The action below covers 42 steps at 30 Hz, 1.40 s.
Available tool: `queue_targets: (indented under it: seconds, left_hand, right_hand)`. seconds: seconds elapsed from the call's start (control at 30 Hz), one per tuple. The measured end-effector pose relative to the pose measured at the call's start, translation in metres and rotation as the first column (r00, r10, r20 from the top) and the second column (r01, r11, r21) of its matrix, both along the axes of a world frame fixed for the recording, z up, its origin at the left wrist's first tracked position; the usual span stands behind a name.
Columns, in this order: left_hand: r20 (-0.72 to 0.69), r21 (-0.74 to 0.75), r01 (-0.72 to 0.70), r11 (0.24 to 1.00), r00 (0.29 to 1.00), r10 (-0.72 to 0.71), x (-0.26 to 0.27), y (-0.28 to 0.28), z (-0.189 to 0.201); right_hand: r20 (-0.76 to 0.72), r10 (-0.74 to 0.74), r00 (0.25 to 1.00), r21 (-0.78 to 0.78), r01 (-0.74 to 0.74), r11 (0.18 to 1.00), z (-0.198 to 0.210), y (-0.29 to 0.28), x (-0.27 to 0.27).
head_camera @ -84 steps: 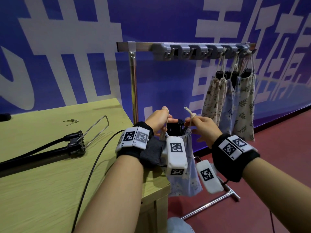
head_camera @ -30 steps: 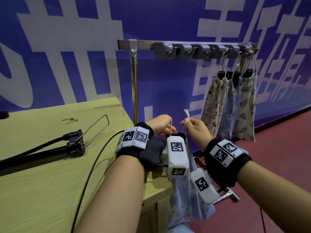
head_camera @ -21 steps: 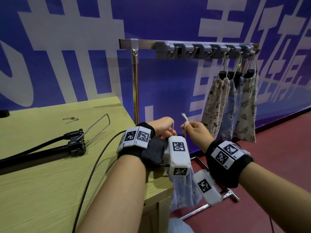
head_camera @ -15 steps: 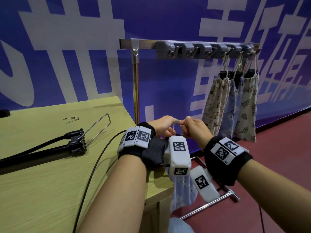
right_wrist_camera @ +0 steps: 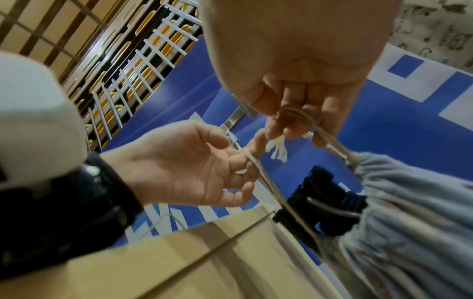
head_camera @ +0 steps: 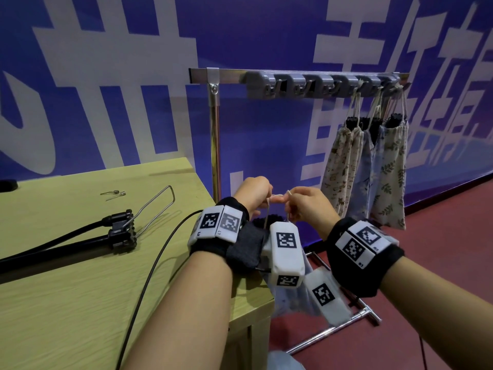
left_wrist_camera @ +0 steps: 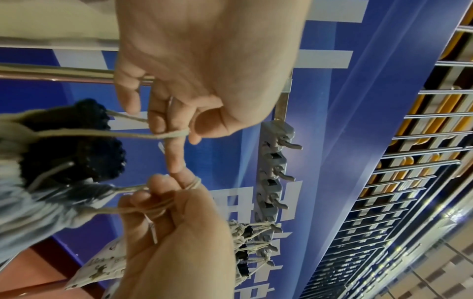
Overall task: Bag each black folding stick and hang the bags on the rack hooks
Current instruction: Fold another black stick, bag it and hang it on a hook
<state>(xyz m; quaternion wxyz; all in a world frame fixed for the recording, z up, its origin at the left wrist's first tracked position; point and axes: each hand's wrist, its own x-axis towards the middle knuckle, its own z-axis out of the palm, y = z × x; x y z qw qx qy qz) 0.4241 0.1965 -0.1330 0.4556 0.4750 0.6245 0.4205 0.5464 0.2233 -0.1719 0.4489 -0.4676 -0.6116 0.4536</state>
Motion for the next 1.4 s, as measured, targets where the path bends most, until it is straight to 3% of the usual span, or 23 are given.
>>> queue_targets:
  seconds: [0.1,0.17,0.3,0.37,0.43,0.57,0.7,0.87,1.1,1.23,1.4]
  left_hand:
    - [0.013,-0.067,0.002,0.998,1.000,-0.001,0.001,-0.002,0.000]
    - [0.047,-0.079,0.031,0.996,0.999,-0.027,0.003,-0.003,-0.001]
    - [0.141,-0.053,0.077,0.996,0.988,-0.069,0.007,0.001,-0.004]
    - [0.223,-0.035,0.124,0.992,0.968,-0.114,0.010,0.004,-0.001]
    - [0.293,-0.014,0.169,0.985,0.943,-0.158,0.016,0.007,0.005]
    - [0.226,0.012,0.177,0.984,0.958,-0.175,0.027,0.015,0.020]
    - [0.130,0.029,0.217,0.976,0.967,-0.219,0.043,0.027,0.046]
    - [0.003,0.026,0.334,0.942,0.943,-0.334,0.064,0.051,0.088]
    - [-0.066,0.176,0.283,0.943,0.959,-0.276,0.085,0.093,0.132]
    - [-0.035,0.207,0.263,0.942,0.965,-0.261,0.095,0.124,0.146]
    - [0.063,0.300,0.231,0.925,0.963,-0.261,0.115,0.155,0.153]
  right_hand:
    - [0.062,-0.020,0.998,0.084,0.015,0.996,-0.004,-0.004,0.000]
    - [0.177,-0.055,0.983,0.233,0.013,0.972,-0.004,-0.006,0.001]
    - [0.353,-0.210,0.912,0.558,-0.025,0.830,0.006,-0.006,0.007]
    - [0.435,-0.268,0.859,0.596,-0.052,0.802,0.015,0.001,0.013]
    - [0.492,-0.291,0.821,0.547,-0.031,0.836,0.026,0.010,0.024]
    - [0.354,-0.296,0.887,0.454,0.114,0.884,0.048,0.031,0.050]
    - [0.400,-0.016,0.916,0.238,-0.088,0.967,0.057,0.039,0.072]
    - [0.116,0.208,0.971,0.134,-0.223,0.965,0.059,0.050,0.086]
    - [-0.163,0.175,0.971,0.206,-0.140,0.968,0.079,0.094,0.096]
    - [-0.112,-0.075,0.991,0.377,0.113,0.920,0.094,0.130,0.098]
    - [-0.118,-0.322,0.939,0.472,0.338,0.814,0.122,0.171,0.101]
